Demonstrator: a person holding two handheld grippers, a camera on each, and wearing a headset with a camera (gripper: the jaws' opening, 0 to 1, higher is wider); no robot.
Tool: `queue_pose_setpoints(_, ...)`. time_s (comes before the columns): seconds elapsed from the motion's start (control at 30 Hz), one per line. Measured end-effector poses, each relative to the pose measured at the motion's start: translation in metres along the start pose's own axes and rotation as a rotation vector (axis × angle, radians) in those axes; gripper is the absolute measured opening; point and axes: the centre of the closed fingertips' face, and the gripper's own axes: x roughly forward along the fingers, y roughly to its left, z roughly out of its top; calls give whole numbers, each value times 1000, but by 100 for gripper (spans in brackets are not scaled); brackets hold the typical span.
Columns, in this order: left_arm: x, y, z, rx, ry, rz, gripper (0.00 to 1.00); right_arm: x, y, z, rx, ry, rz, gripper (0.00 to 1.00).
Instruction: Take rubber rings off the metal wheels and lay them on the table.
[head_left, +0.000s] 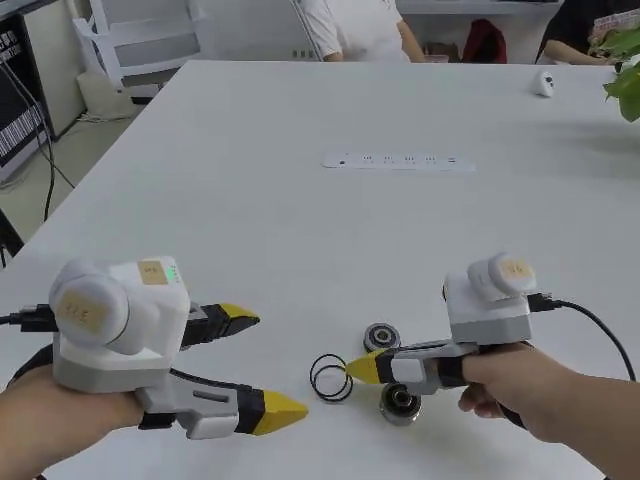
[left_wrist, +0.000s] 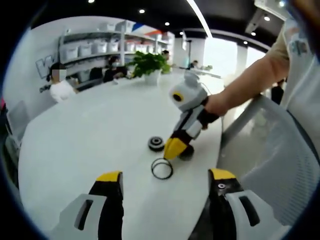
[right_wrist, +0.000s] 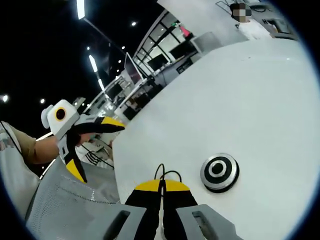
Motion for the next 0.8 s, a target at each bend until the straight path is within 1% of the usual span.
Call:
queue_pose_setpoints(0.33,1,-3,-1,-4,9,-4,70,0,-7,-4,-9,19,-32,0)
queue_pose_setpoints(0.5,2,-2,-3,-7,15,-9,70,0,-9,-7,-20,28,-47,0)
queue_pose_setpoints(0.73,3,-1,-7,-7,31,-15,69,-2,-13,-6,-26,23,-67,0)
queue_pose_setpoints(0.8,4,-1,-7,-7,35,-17,69,-2,-13,-6,-28,20,-67,2)
